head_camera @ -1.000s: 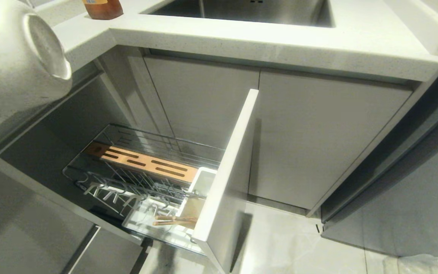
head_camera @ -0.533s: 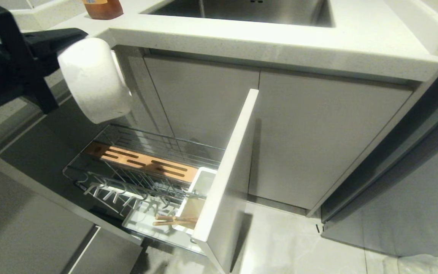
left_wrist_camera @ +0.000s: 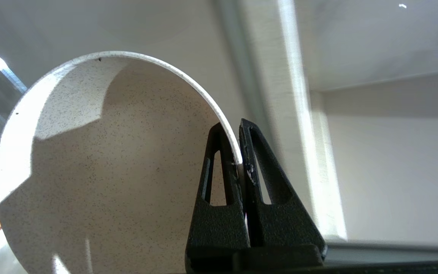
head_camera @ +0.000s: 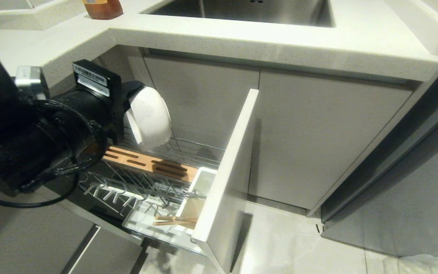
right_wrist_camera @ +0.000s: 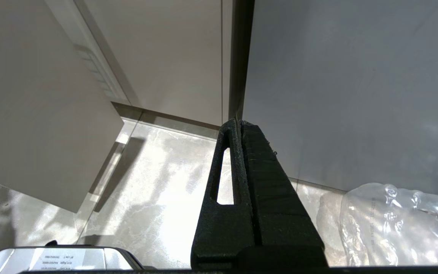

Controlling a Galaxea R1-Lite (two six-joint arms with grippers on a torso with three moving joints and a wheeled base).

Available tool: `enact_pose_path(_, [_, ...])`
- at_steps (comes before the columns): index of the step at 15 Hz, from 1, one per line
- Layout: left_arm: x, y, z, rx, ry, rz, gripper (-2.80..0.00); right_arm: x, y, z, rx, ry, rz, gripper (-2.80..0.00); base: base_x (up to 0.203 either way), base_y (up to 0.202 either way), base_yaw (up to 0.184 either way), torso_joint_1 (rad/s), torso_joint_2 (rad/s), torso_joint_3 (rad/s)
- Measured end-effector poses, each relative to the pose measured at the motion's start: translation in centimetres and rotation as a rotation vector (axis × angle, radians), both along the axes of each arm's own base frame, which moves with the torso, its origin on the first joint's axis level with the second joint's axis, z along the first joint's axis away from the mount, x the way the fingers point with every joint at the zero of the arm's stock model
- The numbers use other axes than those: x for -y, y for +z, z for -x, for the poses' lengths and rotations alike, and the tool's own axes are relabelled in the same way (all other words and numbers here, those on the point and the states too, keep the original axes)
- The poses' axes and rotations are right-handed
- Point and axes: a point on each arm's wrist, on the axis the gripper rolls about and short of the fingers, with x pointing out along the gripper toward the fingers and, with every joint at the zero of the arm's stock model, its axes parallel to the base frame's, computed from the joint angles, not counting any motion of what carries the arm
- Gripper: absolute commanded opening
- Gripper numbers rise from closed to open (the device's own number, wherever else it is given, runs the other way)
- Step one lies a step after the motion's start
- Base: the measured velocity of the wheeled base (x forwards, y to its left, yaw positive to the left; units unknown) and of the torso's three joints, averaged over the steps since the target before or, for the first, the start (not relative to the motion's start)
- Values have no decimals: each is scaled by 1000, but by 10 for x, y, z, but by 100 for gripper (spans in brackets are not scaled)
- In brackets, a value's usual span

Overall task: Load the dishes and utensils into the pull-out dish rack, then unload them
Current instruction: Pick up the bowl and place it in the cupboard

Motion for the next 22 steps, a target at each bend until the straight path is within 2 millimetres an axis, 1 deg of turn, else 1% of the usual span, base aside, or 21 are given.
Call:
enact_pose_path(3, [17, -21, -15, -20, 32, 40, -280, 0, 0, 0, -1, 0, 0, -280, 0, 0, 0, 0, 0, 0])
enact_pose_path(6, [27, -40, -27, -5, 42, 67, -280, 0, 0, 0, -1, 0, 0, -280, 0, 0, 0, 0, 0, 0])
enact_pose_path(9, [30, -53, -40, -16, 71, 81, -280, 0, 0, 0, 0, 0, 0, -280, 0, 0, 0, 0, 0, 0])
enact_pose_path(15, [36, -70, -63, 52, 95, 136, -280, 0, 0, 0, 0, 1, 0, -280, 0, 0, 0, 0, 0, 0])
enact_pose_path(18, [36, -86, -81, 15, 126, 116, -280, 0, 0, 0, 0, 1, 0, -280, 0, 0, 0, 0, 0, 0])
enact_pose_path(22, [40, -98, -98, -3, 145, 106, -280, 0, 0, 0, 0, 0, 0, -280, 0, 0, 0, 0, 0, 0])
